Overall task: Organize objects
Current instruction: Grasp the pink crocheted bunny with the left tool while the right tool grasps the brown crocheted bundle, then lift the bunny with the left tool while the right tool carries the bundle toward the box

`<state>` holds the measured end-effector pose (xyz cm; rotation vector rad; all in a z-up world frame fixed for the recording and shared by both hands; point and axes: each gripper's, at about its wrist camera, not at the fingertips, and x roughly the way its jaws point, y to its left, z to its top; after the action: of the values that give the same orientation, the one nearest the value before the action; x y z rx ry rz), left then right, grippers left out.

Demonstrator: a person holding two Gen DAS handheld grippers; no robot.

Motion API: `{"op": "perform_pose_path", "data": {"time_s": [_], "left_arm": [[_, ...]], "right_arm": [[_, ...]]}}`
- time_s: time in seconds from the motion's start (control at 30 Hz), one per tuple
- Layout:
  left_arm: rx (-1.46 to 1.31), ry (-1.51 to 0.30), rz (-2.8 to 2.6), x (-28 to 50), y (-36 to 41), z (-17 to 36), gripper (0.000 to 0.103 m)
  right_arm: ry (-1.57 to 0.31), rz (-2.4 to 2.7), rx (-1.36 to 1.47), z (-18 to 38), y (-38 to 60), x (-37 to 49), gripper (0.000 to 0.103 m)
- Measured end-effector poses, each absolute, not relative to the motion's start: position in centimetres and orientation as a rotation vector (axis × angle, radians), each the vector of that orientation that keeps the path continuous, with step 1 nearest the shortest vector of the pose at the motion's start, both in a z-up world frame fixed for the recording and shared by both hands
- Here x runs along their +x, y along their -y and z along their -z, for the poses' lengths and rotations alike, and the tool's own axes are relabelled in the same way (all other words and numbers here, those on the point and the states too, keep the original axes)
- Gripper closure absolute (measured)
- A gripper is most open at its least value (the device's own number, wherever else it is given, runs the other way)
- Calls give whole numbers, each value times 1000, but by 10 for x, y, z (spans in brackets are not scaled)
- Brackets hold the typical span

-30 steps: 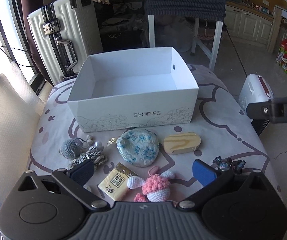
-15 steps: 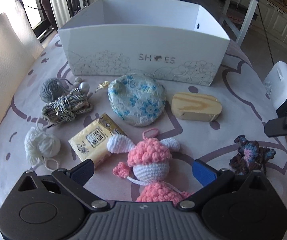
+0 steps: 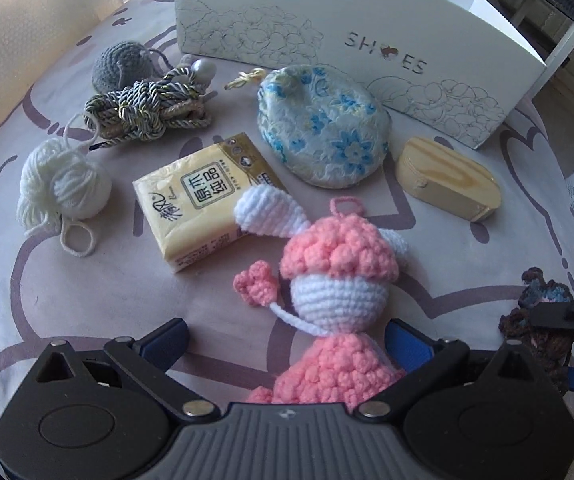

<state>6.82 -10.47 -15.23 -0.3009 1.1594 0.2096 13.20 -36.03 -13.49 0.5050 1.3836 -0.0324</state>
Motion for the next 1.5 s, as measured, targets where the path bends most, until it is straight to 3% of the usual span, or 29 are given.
{"op": "perform_pose_path", "data": {"time_s": [0.33,0.53,0.77,1.07,1.5], "left_arm": [[-347,-1183,-177,65,93,149,2],[-406,-1183,-143,63,87,140,24],[-421,-1186,-42,65,96,136,62],[-357,-1124,15,68,102,122,68],[-331,-915,68,70,92,46,68]], "right_arm": [[-1404,21,470,135,354,134,48],[-1399,17,444,130,354,134,50],[-1392,-2,390,132,346,134,51],[-1356,-31,378,123,347,133,54],[-1074,-122,303,51,338,127,54]]}}
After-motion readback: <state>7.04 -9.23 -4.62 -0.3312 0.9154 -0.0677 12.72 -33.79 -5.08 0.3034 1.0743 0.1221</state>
